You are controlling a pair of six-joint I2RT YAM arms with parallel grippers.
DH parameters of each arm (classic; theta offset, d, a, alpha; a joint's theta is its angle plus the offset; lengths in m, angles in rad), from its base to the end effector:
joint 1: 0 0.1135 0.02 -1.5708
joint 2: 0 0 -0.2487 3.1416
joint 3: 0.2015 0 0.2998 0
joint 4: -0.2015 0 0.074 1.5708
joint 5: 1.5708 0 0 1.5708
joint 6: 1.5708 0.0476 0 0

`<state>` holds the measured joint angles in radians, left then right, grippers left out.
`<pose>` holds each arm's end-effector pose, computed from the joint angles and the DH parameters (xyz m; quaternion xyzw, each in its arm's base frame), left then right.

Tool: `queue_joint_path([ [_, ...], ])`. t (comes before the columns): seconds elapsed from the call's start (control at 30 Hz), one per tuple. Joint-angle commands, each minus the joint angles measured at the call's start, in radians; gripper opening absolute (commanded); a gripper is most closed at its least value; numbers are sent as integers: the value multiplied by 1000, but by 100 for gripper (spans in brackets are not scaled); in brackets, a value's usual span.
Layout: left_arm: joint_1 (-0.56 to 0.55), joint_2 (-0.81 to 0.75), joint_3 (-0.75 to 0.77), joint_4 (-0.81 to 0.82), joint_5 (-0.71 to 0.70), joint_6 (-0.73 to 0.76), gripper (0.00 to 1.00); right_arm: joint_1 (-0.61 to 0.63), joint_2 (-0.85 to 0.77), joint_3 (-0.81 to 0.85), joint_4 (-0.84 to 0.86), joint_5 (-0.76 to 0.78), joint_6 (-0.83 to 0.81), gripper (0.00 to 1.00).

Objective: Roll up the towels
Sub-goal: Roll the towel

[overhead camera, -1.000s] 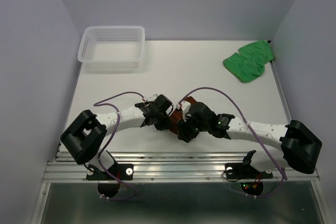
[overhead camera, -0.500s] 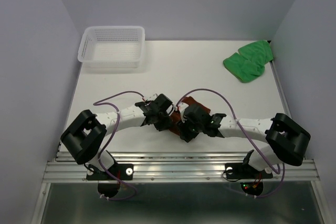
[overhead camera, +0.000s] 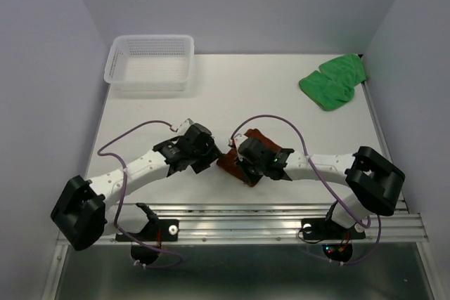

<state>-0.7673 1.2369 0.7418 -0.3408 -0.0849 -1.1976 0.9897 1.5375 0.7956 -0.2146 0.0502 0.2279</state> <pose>0.2237 -0.2101 0.1716 -0.2139 0.9077 -0.2766 0.2321 0.1880 0.2819 0.1085 -0.3472 0.8874 0.1532 0.2616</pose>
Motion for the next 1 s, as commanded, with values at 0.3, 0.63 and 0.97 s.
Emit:
queue_joint_path([
  [0.3,0,-212,-179,131,43,9,74,-42,-34,-51,300,-366,370,7],
  [0.63,-9,-168,-225,210,80,3,74,-155,-36,-237,609,-519,603,6],
  [0.97,-35,-62,-220,318,117,-5,74,-221,-13,-369,836,-604,765,4],
])
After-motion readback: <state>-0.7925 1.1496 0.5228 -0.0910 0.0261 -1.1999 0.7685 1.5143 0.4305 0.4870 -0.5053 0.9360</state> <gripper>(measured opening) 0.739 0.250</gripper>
